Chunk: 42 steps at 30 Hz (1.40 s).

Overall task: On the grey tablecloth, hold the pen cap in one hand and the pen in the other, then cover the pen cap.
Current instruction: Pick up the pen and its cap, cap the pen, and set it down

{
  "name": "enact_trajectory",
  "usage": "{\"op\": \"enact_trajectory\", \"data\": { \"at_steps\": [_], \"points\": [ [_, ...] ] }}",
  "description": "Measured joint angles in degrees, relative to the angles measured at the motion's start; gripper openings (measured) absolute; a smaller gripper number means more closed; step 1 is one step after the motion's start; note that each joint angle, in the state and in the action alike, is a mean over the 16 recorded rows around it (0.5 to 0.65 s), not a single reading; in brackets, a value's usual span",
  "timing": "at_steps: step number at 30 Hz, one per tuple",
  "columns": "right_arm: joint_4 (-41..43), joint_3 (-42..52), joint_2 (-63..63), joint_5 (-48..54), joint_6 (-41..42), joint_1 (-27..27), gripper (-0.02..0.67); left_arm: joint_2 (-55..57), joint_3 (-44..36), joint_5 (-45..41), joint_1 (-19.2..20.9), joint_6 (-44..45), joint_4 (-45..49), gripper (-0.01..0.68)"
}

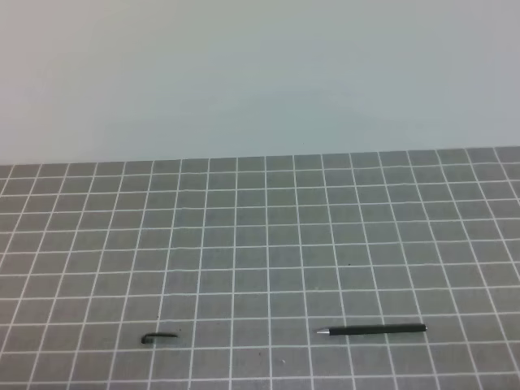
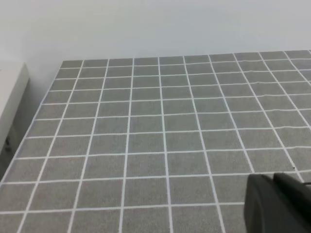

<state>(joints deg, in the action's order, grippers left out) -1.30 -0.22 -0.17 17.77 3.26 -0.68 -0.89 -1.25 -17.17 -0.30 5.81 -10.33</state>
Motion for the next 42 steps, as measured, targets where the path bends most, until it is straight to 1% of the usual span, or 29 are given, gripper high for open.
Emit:
{"op": "enact_trajectory", "data": {
  "at_steps": [8,11,18,26,32,37,42],
  "points": [
    [0.21,0.06,0.00,-0.84,0.00,0.00,0.003,0.10,0.15,4.42,0.01,0.04,0.06,-0.002],
    [0.37,0.13,0.00,-2.76,0.00,0.00,0.003,0.10,0.15,7.57,0.01,0.06,0.09,-0.002],
    [0.76,0.30,0.00,-12.73,0.01,0.00,0.003,0.67,1.02,16.54,0.04,0.49,0.40,-0.003],
    [0.39,0.38,0.00,-26.76,-0.54,0.00,0.003,0.77,1.21,29.24,0.04,1.89,1.30,-0.003],
    [-0.28,0.38,0.00,-32.61,-1.18,0.00,0.003,0.48,0.78,36.84,0.03,2.37,1.62,-0.002],
    [-0.89,0.38,0.00,-35.08,-1.67,0.00,0.003,0.48,0.79,39.48,0.03,0.68,0.81,-0.002],
    [-0.83,0.06,0.00,-34.72,-1.63,0.00,0.003,0.48,1.62,36.96,0.03,-1.61,0.34,-0.002]
  ]
}}
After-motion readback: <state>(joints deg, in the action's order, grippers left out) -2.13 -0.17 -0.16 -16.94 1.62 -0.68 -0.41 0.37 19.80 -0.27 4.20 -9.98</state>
